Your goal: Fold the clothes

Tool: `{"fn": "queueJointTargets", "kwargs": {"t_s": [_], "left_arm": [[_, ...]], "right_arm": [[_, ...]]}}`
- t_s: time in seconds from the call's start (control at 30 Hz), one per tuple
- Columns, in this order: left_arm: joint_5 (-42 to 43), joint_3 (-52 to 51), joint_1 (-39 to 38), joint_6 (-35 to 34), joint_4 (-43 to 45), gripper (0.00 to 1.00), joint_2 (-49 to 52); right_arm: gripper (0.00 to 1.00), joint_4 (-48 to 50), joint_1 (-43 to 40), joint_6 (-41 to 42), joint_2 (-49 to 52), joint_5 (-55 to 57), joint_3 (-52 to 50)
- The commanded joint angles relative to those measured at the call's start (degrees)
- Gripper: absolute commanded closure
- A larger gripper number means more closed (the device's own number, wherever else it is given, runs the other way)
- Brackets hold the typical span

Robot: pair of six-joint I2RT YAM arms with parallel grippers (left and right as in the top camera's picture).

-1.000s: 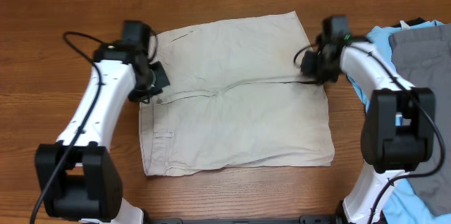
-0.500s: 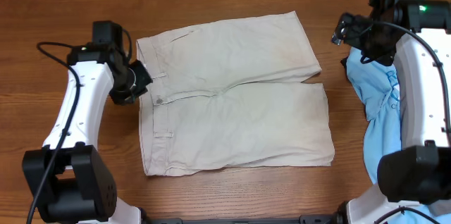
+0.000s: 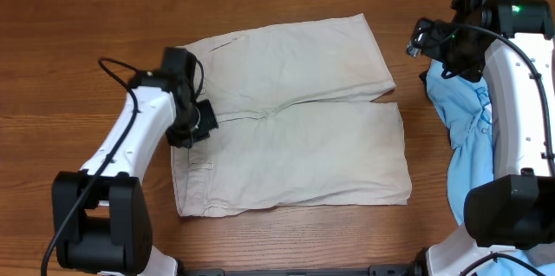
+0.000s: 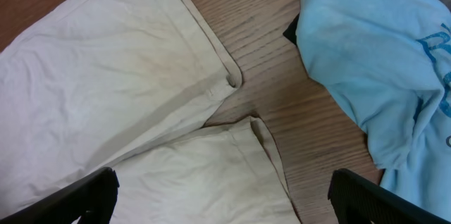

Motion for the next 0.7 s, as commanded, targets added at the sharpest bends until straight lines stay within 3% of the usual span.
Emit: {"fn": "queueJointTargets", "kwargs": {"t_s": [0.0,0.2,0.37,0.67], "left_arm": [[-2.73,-4.74,-0.37,-0.24,3.45,0.96,0.57],[-3.93,-11.02,-0.37,-0.24,13.94,0.96,0.57],[-9.97,-15.26,-0.37,-0.24,22.32,0.96,0.57],[-14.75,-16.5,-0.35,-0.04,35.23,0.96,4.63]], "right_arm": [[0.0,0.24,0.0,0.09,-0.15,0.5,0.15],[0.0,0.24,0.0,0.11,-0.15,0.5,0.15],[0.0,0.24,0.0,0.11,-0.15,0.5,0.15],[0.0,0.24,0.0,0.11,-0.15,0.5,0.15]]}}
